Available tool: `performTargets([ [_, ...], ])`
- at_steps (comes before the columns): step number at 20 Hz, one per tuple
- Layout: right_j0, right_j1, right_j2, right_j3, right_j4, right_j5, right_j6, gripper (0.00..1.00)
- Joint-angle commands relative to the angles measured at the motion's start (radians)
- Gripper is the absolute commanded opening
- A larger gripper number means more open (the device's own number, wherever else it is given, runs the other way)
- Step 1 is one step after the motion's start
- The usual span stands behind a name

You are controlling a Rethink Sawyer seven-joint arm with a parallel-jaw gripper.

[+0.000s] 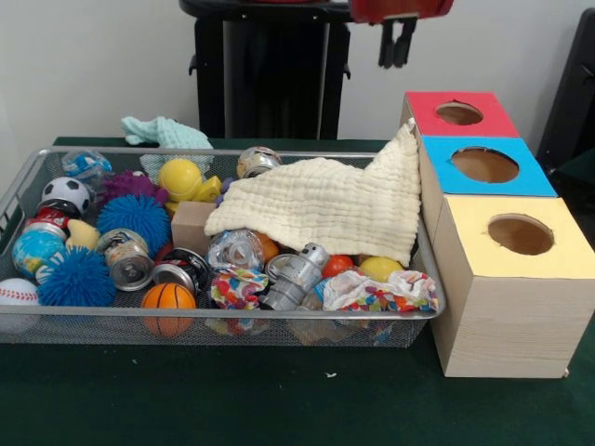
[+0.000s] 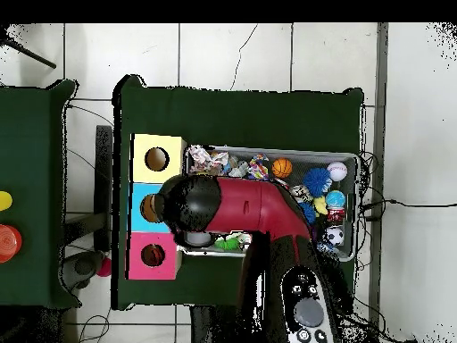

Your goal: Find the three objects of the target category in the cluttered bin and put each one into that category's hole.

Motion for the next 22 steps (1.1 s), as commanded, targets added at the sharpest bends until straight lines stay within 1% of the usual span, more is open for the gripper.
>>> performTargets([
  [1, -0.058, 0.054, 0.002, -0.109, -0.125, -0.165, 0.023, 0.0],
  [4, -0.071, 0.049, 0.006, -0.121, -0.162, -0.189, -0.006, 0.0],
  [9, -0.094, 0.057, 0.014, -0.14, -0.192, -0.221, -0.014, 0.0],
  [11, -0.111, 0.062, 0.019, -0.148, -0.212, -0.227, -0.033, 0.0],
  [16, -0.183, 0.08, 0.059, -0.161, -0.262, -0.254, -0.132, 0.0],
  [22, -0.272, 0.115, 0.114, -0.177, -0.33, -0.317, -0.219, 0.0],
])
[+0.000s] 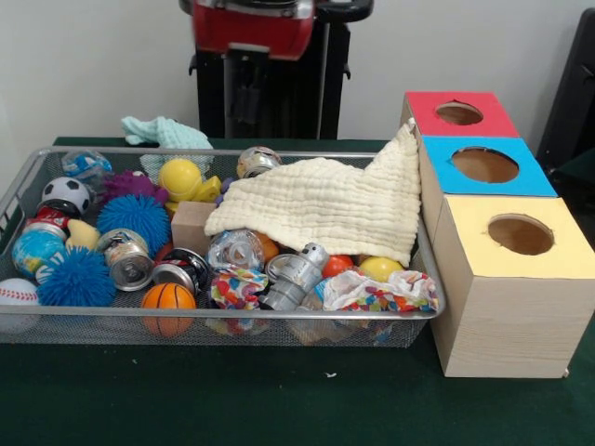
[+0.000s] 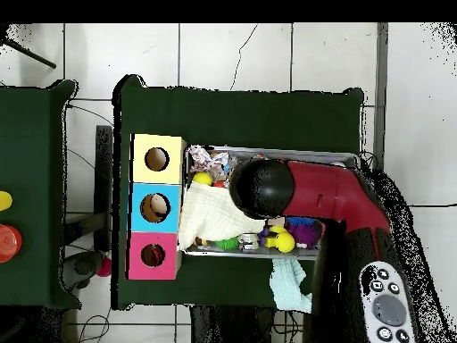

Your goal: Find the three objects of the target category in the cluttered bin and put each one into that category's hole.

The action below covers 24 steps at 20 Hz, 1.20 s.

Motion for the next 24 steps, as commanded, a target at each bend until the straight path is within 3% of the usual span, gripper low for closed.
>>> performTargets([
  [1, -0.113, 0.089, 0.12, -0.037, -0.128, -0.117, -0.233, 0.0],
  [5, -0.167, 0.106, 0.159, -0.035, -0.165, -0.136, -0.256, 0.0],
  [14, -0.252, 0.156, 0.224, -0.026, -0.187, -0.194, -0.198, 0.0],
  [15, -0.254, 0.155, 0.227, -0.024, -0.205, -0.189, -0.187, 1.0],
  [19, -0.265, 0.159, 0.232, -0.011, -0.19, -0.199, -0.144, 1.0],
  [21, -0.275, 0.162, 0.249, -0.015, -0.222, -0.27, -0.142, 1.0],
  [24, -0.27, 0.187, 0.229, -0.018, -0.223, -0.246, -0.106, 1.0],
])
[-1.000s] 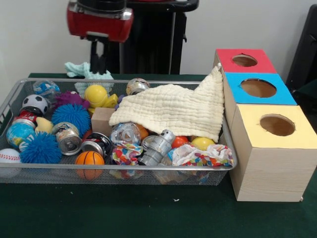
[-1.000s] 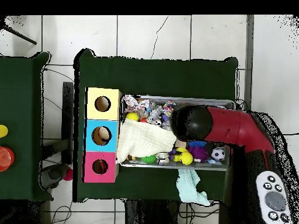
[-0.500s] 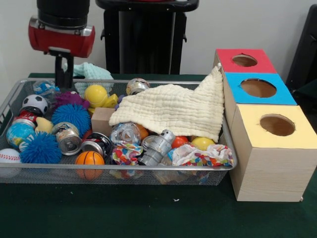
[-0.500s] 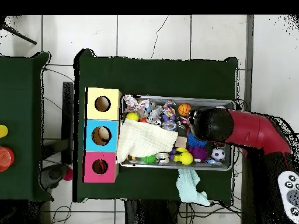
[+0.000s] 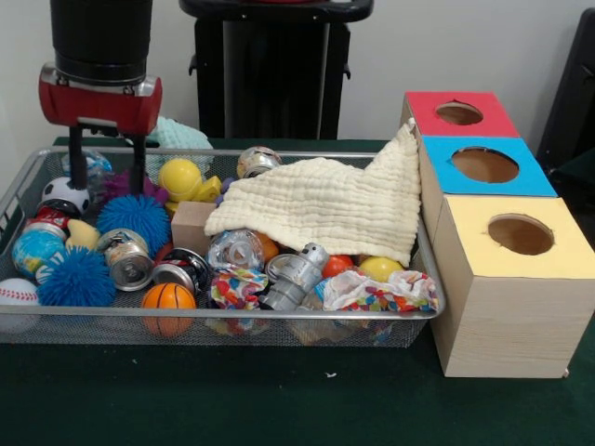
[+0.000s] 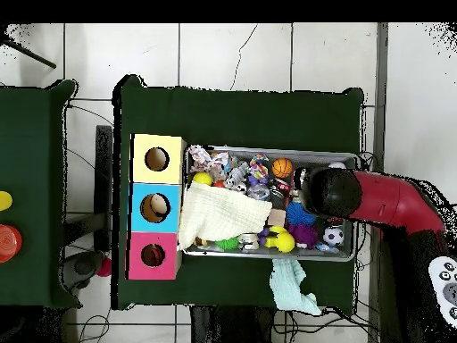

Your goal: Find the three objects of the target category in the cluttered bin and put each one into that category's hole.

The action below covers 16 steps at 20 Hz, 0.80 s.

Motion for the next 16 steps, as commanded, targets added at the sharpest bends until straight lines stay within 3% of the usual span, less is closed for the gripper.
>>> performTargets([
  [1, -0.01, 0.071, 0.089, 0.018, -0.067, -0.067, -0.1, 1.0],
  [7, -0.018, 0.099, 0.08, 0.027, -0.105, -0.086, -0.107, 1.0],
  [16, -0.073, 0.079, 0.095, 0.063, -0.159, -0.038, -0.203, 1.0],
])
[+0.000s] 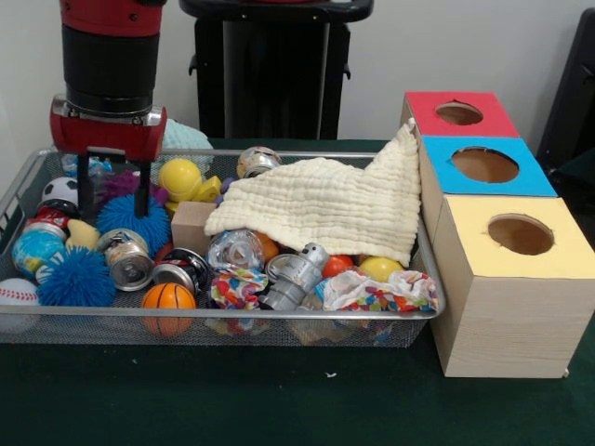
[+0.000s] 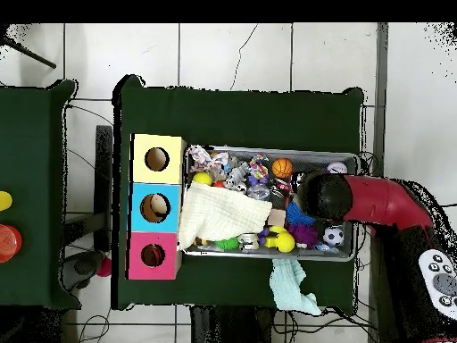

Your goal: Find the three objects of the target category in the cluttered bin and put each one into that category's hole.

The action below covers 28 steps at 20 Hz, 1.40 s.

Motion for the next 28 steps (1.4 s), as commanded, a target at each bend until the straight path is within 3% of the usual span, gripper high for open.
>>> performTargets([
  [1, -0.062, 0.034, 0.077, 0.062, -0.09, 0.011, -0.21, 1.0],
  [9, -0.089, 0.046, 0.09, 0.068, -0.159, 0.019, -0.238, 1.0],
  [14, -0.107, 0.095, 0.093, 0.087, -0.142, -0.032, -0.124, 1.0],
  [20, -0.068, 0.15, 0.042, 0.073, -0.168, -0.032, -0.054, 1.0],
  [28, -0.067, 0.149, 0.054, 0.092, -0.095, 0.021, -0.021, 1.0],
])
